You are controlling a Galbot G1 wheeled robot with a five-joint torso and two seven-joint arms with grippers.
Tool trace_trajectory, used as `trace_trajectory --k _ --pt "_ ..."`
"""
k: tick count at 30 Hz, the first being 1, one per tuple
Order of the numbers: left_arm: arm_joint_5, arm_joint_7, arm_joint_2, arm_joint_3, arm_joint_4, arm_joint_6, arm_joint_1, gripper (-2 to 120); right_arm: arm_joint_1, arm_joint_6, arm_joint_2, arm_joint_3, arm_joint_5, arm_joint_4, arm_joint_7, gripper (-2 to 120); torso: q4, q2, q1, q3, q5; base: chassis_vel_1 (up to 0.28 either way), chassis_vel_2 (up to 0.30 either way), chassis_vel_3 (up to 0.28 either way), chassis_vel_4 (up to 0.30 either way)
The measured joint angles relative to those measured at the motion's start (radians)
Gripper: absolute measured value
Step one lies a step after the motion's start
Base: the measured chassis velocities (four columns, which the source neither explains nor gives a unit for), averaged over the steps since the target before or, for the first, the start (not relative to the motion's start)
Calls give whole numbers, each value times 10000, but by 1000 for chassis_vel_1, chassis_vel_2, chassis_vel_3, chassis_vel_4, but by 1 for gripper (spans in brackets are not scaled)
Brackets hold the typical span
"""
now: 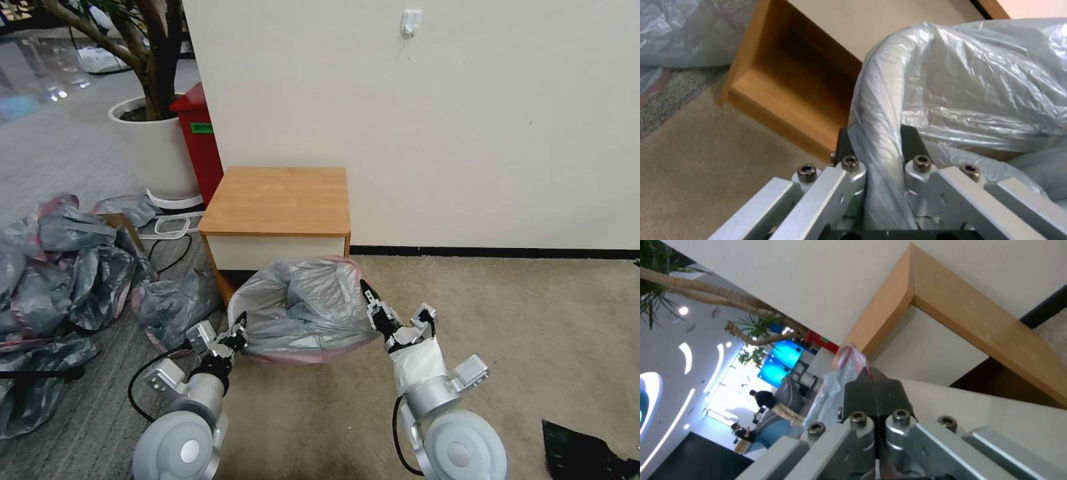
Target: Pick up the garbage bag from the table and place it over the trash can.
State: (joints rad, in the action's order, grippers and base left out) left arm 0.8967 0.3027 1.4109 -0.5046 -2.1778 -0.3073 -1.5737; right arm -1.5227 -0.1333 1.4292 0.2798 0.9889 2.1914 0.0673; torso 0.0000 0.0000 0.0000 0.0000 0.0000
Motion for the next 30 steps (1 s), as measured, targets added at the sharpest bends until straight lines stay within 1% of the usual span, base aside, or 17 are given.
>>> trace_trajectory --k 6,11,12,14,22,26,30 --pt "-51 -16 23 71 -17 -23 -34 6 147 -18 14 11 -11 35 5 0 0 0 0 0 0 0 0 0 0" --pt "-58 -58 26 128 -157 -130 -96 6 640 -72 48 129 9 -110 376 0 0 0 0 0 1 0 0 0 0" --pt "-58 -173 26 124 -193 -170 -135 6 874 -147 45 207 40 -204 592 0 0 0 0 0 0 0 0 0 0" --pt "-58 -252 27 111 -203 -186 -162 6 993 -199 40 261 59 -265 673 0 0 0 0 0 1 0 0 0 0" --pt "-38 -587 41 -30 -227 -257 -294 6 1377 -608 -18 499 250 -719 1028 0 0 0 0 0 0 0 0 0 0" --pt "-10 -702 36 -51 -239 -303 -297 6 1458 -1096 -54 622 221 -1147 1055 0 0 0 0 0 0 0 0 0 0" --pt "98 -729 16 -64 -249 -304 -264 6 1537 -1386 -161 673 148 -1498 1053 0 0 0 0 0 1 0 0 0 0"
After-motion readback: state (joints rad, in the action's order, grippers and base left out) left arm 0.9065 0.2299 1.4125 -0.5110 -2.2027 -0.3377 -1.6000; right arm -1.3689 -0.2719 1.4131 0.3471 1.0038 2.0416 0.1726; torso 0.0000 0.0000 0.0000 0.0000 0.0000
